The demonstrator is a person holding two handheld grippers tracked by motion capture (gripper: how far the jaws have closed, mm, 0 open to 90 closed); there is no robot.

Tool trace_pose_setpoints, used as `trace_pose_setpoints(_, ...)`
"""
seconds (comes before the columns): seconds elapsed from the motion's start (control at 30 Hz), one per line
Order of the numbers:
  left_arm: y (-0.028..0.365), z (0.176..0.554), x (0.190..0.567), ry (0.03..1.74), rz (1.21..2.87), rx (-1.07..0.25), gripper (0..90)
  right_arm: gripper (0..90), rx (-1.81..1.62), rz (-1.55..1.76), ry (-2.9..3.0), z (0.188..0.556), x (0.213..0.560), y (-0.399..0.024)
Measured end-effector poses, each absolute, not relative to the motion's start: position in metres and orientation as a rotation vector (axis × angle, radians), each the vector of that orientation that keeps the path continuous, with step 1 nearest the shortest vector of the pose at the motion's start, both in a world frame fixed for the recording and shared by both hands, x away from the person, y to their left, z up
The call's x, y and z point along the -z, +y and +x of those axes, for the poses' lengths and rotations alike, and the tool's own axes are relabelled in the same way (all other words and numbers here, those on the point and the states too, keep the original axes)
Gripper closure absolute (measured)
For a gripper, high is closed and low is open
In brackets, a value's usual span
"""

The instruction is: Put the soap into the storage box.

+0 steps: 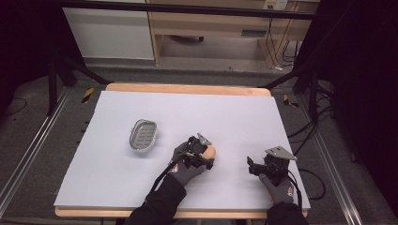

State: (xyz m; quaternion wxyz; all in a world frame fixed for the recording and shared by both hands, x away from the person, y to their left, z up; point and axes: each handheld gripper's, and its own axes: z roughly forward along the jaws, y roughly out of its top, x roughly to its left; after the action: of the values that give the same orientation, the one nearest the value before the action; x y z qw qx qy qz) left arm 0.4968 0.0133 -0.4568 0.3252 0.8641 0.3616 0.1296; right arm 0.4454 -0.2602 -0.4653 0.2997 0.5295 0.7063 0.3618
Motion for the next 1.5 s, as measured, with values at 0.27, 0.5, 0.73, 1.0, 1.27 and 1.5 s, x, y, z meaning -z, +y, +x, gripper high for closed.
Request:
trace_pose_setpoints(0.27,0.022,0.494,0.449,0.946,2.247,-0.348,31.8,6.2,-0.959,1.404,1.876,0.445,0.465,-0.26)
trace_pose_setpoints(0.5,0.034,0.491,0.441,0.953,2.231,-0.357,31.8,6.2,-0.957,1.398,1.876,0.445,0.466,-0.26)
trace_pose_setpoints(0.73,0.047,0.49,0.434,0.964,2.213,-0.372,31.8,6.2,-0.953,1.397,1.876,0.445,0.466,-0.259)
trace_pose_setpoints(1.0,0.061,0.489,0.426,0.979,2.198,-0.391,31.8,6.2,-0.953,1.397,1.876,0.445,0.466,-0.259)
trace_pose_setpoints(1.27,0.082,0.488,0.416,1.007,2.168,-0.42,31.9,6.1,-0.955,1.394,1.877,0.445,0.466,-0.259)
trace_pose_setpoints(1.5,0.094,0.488,0.41,1.023,2.15,-0.437,31.9,6.2,-0.952,1.395,1.876,0.444,0.466,-0.258)
